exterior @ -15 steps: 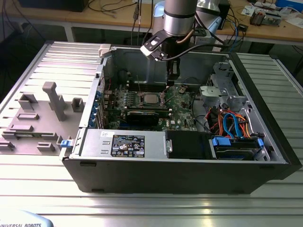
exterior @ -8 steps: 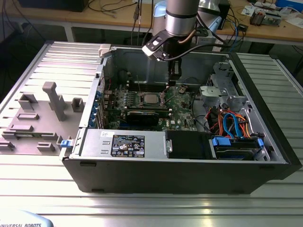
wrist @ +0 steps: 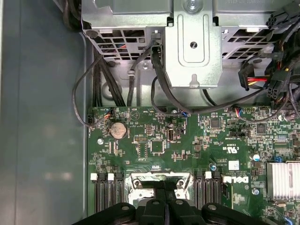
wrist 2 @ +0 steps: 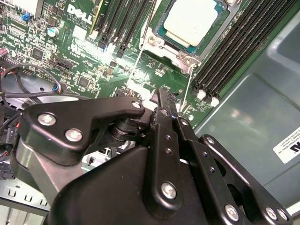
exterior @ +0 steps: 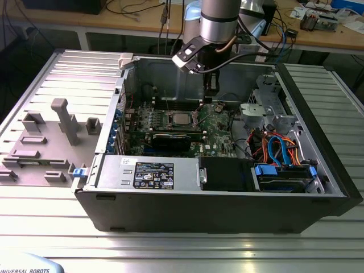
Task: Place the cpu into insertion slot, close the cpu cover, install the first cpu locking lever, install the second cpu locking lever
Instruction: 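Close the cpu cover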
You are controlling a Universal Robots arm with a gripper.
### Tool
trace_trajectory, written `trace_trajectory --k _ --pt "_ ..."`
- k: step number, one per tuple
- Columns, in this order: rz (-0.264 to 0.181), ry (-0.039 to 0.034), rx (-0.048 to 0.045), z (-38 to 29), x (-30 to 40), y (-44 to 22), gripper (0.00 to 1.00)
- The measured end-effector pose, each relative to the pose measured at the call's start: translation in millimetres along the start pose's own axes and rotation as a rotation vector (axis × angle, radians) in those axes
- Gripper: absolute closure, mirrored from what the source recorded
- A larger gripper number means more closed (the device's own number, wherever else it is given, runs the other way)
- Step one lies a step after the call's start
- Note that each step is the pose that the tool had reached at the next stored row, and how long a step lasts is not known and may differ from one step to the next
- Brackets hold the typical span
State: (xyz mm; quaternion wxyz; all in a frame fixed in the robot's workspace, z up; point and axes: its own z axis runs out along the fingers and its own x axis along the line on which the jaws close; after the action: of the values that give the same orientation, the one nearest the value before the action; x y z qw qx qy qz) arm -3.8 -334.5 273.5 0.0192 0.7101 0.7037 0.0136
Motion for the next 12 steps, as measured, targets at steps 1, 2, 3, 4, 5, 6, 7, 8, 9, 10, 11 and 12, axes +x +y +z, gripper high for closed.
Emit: trace_trajectory --k 1,2,3,4,5,6,7,8,9,10,11,12 --pt "0.000 0.0000 0.0000 0.0 0.0 0.4 0.89" --pt "0.000 0.0000 0.0000 0.1 0.0 1.0 0.89" --pt "0.000 0.0000 0.0000 0.1 0.0 1.8 0.89" --pt "0.000 0.0000 0.0001 0.1 0.0 2.4 0.89" --pt "0.000 0.0000 0.0001 0.1 0.0 2.8 0.89" --pt "0.000 0.0000 0.0001 0.1 0.0 3.0 0.89" --pt "0.000 0.0000 0.0002 0.2 0.0 3.0 0.89" --pt "0.000 0.0000 0.0001 0.1 0.0 3.1 0.89" --pt "0.000 0.0000 0.0002 0.1 0.0 3.2 0.89" --pt "0.000 0.0000 0.0002 0.1 0.0 3.2 0.89" --pt "0.000 0.0000 0.0001 0.2 0.0 3.2 0.89" --pt "0.000 0.0000 0.0001 0.1 0.0 3.3 0.89"
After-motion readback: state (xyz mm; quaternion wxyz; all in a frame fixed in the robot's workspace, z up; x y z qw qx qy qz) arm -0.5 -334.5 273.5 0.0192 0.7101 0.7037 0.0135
